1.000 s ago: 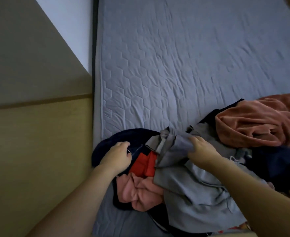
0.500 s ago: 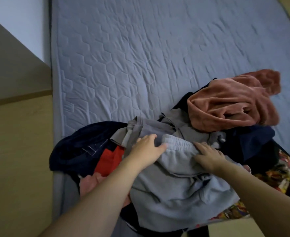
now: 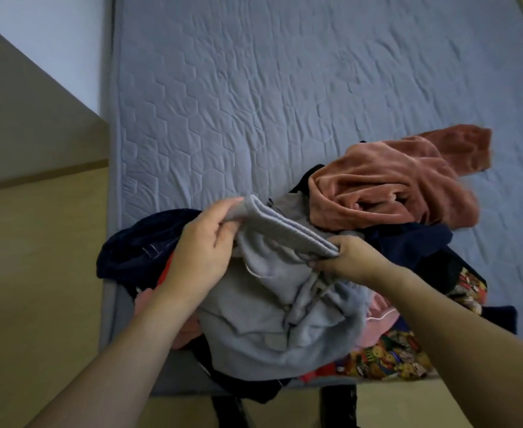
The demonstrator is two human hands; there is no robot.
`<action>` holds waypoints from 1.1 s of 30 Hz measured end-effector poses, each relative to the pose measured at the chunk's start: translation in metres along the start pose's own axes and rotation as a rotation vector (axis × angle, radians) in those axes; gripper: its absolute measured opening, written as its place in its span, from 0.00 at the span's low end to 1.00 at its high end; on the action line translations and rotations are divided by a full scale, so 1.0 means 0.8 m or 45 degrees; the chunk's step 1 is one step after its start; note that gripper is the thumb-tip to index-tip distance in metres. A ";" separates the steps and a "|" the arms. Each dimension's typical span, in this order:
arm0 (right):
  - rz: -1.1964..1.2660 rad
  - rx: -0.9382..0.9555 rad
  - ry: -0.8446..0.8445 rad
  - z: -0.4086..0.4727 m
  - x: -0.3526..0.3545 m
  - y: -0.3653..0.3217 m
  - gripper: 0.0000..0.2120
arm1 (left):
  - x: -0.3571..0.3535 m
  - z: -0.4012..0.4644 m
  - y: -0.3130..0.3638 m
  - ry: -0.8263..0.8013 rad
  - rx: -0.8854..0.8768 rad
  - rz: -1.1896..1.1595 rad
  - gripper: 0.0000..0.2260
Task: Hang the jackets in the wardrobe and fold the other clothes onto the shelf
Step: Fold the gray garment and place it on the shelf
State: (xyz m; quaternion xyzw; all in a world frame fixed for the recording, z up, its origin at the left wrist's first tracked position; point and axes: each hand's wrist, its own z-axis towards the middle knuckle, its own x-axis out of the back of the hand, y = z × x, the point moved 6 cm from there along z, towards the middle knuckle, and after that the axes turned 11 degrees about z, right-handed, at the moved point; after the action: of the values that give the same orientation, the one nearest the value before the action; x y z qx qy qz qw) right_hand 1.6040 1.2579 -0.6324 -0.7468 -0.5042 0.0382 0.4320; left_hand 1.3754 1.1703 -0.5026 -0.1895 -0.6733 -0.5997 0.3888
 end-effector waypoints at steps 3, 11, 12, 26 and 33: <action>0.076 0.149 0.001 -0.015 0.004 -0.063 0.18 | 0.047 -0.003 -0.012 0.167 0.241 -0.307 0.06; 0.022 -0.521 -0.446 -0.116 0.015 -0.183 0.09 | 0.174 -0.053 -0.022 -0.612 0.803 0.341 0.13; 0.197 -0.629 -0.547 -0.137 0.018 -0.203 0.12 | 0.197 -0.069 -0.012 -0.867 0.854 0.234 0.12; -0.584 0.029 0.049 -0.032 0.035 -0.287 0.34 | 0.232 -0.002 -0.160 0.093 0.891 0.069 0.13; -0.924 0.198 -0.372 -0.002 -0.034 -0.204 0.14 | 0.140 -0.021 -0.238 0.155 0.958 -0.186 0.12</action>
State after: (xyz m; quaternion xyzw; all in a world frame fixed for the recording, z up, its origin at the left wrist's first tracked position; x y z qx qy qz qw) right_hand 1.4741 1.2545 -0.5303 -0.4718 -0.7872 0.0270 0.3963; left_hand 1.1730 1.0913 -0.5443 0.0508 -0.8337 -0.3471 0.4265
